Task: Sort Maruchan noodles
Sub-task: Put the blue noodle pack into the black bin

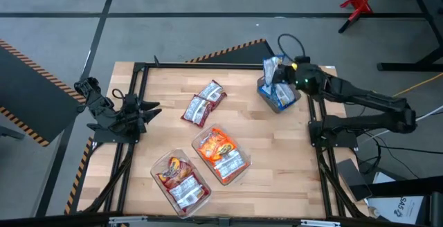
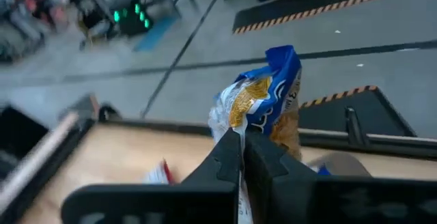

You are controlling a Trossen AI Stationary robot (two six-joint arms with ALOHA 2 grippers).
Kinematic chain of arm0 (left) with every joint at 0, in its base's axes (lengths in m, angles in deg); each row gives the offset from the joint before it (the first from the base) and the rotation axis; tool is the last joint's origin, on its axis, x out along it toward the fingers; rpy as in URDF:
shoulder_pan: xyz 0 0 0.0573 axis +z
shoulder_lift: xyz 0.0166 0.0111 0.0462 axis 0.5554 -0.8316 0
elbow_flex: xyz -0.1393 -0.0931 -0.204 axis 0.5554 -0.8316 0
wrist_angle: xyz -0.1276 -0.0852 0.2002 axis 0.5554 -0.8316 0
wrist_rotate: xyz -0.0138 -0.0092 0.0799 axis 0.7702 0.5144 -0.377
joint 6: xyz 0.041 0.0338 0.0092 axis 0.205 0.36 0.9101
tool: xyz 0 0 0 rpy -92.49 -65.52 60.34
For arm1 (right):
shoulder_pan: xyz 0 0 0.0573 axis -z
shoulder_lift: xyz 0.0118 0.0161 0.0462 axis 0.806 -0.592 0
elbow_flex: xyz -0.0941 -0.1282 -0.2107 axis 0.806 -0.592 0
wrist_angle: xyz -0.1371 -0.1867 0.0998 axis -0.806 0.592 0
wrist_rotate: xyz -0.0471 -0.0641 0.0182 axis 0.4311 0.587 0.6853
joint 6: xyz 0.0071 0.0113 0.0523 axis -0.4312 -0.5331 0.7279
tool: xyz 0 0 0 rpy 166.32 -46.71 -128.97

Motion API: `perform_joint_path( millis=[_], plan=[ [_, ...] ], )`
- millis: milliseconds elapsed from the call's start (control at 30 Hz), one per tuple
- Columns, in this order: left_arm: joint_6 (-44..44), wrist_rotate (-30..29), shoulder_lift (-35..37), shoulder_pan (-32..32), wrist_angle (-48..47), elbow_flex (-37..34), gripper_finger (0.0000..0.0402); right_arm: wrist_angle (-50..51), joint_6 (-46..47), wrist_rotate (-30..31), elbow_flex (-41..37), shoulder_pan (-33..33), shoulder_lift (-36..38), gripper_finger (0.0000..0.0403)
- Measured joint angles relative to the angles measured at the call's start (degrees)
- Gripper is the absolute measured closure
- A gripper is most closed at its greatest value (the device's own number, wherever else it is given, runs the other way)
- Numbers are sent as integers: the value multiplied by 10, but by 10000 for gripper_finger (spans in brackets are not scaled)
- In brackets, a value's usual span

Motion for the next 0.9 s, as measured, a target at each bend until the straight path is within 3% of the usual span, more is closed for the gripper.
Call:
perform_joint_path(
  millis=[367,600,900],
  plan=[
    [0,0,0,0,0,0,230,-7,145,51,-38,12,-89,403],
    [0,1,0,0,0,0,230,-6,270,89,-103,12,-97,403],
    [-1,2,0,0,0,0,230,-2,275,133,-111,12,-97,377]
  ],
)
